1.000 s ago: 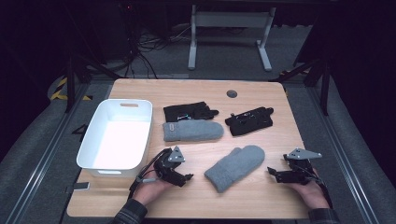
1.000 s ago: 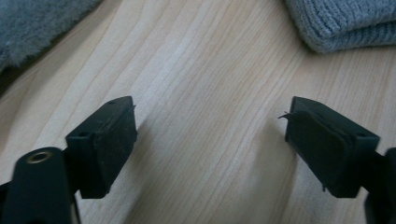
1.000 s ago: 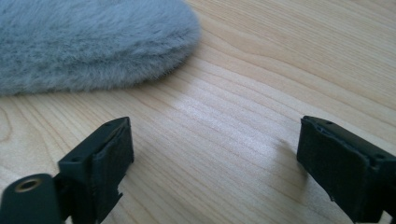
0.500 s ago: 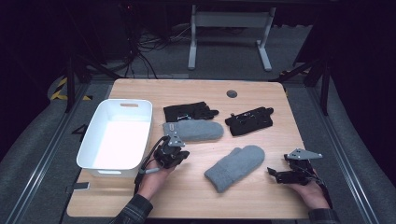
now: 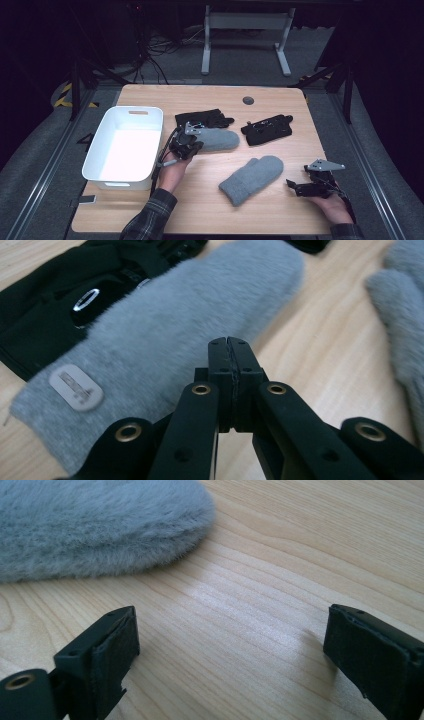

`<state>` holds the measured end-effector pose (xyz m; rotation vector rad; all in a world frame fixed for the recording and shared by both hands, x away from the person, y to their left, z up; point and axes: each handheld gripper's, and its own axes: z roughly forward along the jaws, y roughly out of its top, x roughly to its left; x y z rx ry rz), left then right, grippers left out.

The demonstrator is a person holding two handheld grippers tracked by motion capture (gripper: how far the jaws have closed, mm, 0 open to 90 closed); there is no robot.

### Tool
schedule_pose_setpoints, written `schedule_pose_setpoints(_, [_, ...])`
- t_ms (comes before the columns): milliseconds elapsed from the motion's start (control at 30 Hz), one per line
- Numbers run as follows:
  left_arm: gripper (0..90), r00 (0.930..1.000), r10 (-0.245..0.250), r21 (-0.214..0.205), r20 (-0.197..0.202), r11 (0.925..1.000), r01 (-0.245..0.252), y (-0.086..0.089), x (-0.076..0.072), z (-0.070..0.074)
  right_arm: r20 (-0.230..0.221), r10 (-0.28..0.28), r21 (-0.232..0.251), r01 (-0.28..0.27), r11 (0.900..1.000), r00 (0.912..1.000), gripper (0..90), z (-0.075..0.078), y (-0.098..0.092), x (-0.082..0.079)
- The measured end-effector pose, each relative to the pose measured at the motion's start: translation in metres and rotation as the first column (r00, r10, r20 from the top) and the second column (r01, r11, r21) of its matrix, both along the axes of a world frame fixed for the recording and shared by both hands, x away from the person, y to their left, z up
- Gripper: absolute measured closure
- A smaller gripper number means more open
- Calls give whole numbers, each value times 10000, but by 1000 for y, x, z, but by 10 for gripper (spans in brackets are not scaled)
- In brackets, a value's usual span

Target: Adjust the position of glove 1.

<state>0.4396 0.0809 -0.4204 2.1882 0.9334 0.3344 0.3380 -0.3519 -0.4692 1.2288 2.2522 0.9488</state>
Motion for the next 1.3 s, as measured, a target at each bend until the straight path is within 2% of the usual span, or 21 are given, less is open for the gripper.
schedule_pose_setpoints(67, [899, 9999, 105, 9, -21, 9999, -105, 0, 3, 0, 7, -1, 5, 1, 10000, 10000, 78, 0, 0, 0])
schedule_pose_setpoints(100, [899, 9995, 283, 280, -101, 9992, -280, -1, 11, -2, 5, -4, 8, 4, 10000, 10000, 78, 0, 0, 0])
schedule_pose_setpoints(200, [899, 9983, 584, 644, 60, 9962, -586, -2, 19, -4, 6, 0, 8, 0, 10000, 10000, 78, 0, 0, 0])
schedule_pose_setpoints(267, [899, 9971, 751, 1155, -116, 9906, -732, -3, 27, -10, 5, -1, 8, 1, 10000, 10000, 78, 0, 0, 0])
schedule_pose_setpoints(333, [899, 9965, 808, 1271, -234, 9889, -772, -4, 29, -13, 7, 1, 8, -1, 10000, 10000, 78, 0, 0, 0])
schedule_pose_setpoints(367, [899, 9953, 766, 1230, -593, 9900, -689, -3, 33, -18, 7, 1, 7, -1, 10000, 10000, 78, 0, 0, 0])
schedule_pose_setpoints(400, [900, 9953, 766, 1230, -593, 9900, -689, -3, 33, -18, 7, 1, 7, -1, 10000, 10000, 78, 0, 0, 0])
schedule_pose_setpoints(500, [900, 9938, 635, 1183, -917, 9916, -524, -6, 32, -21, 5, 3, 10, -3, 10000, 10000, 78, 0, 0, 0])
schedule_pose_setpoints(700, [900, 9930, 294, 1098, -1145, 9938, -168, -10, 28, -21, 7, 7, 6, -7, 10000, 10000, 78, 0, 0, 0])
schedule_pose_setpoints(733, [900, 9904, 129, 877, -1378, 9961, -7, -11, 27, -21, 7, 6, 7, -6, 10000, 10000, 78, 0, 0, 0])
schedule_pose_setpoints(900, [900, 9891, -236, 865, -1456, 9956, 365, -19, 19, -21, 7, 7, 6, -7, 10000, 10000, 78, 0, 0, 0])
schedule_pose_setpoints(933, [900, 9865, -414, 817, -1584, 9951, 549, -23, 15, -21, 7, 8, 6, -8, 10000, 10000, 78, 0, 0, 0])
schedule_pose_setpoints(1067, [900, 9832, -663, 754, -1699, 9939, 801, -29, 8, -20, 11, 11, 2, -11, 10000, 10000, 78, 0, 0, 0])
schedule_pose_setpoints(1133, [900, 9784, -969, 687, -1826, 9914, 1111, -34, 0, -19, 7, 7, 7, -7, 10000, 10000, 78, 0, 0, 0])
schedule_pose_setpoints(1300, [900, 9749, -1368, 485, -1755, 9879, 1473, -37, -7, -14, 19, 19, -1, -19, 10000, 10000, 78, 0, 0, 0])
